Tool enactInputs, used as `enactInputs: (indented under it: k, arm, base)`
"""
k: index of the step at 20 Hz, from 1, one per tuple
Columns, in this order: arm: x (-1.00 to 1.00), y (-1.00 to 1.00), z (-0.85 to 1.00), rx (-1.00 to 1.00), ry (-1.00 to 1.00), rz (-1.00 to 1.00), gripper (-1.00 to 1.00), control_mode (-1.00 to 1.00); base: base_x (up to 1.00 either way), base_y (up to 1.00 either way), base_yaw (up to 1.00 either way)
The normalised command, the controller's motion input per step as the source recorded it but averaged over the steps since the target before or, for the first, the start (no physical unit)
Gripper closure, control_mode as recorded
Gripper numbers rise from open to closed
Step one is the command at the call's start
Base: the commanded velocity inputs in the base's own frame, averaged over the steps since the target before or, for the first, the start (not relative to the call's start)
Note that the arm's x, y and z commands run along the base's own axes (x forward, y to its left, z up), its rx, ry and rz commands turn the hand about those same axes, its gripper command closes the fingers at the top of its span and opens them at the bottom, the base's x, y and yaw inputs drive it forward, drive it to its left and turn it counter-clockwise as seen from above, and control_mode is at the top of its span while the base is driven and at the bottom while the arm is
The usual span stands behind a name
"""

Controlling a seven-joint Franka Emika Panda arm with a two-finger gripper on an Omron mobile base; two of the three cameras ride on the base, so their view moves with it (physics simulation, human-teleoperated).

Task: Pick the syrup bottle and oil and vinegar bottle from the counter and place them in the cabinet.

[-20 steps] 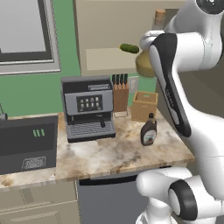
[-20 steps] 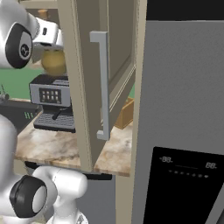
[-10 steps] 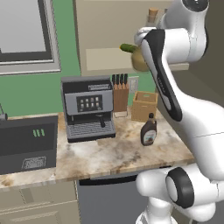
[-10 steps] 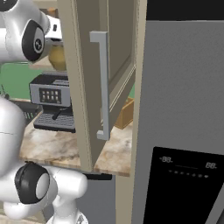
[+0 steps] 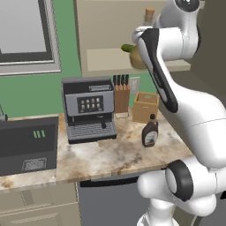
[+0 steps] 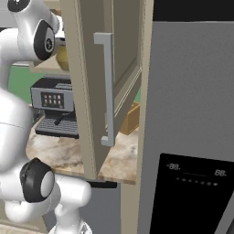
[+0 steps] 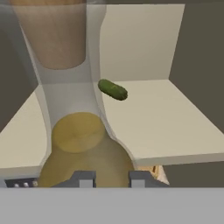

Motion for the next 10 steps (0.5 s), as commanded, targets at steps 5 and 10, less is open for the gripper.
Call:
enactInputs:
  k: [5, 10]
  arm:
    - [0.20, 0.01, -0.09, 0.00, -0.02, 0.00, 1.00, -1.00]
    - [0.11, 0.10, -0.23, 0.00, -0.03, 0.00, 1.00, -1.00]
  base:
    - [0.00, 0.00, 0.00]
    - [0.00, 0.00, 0.00]
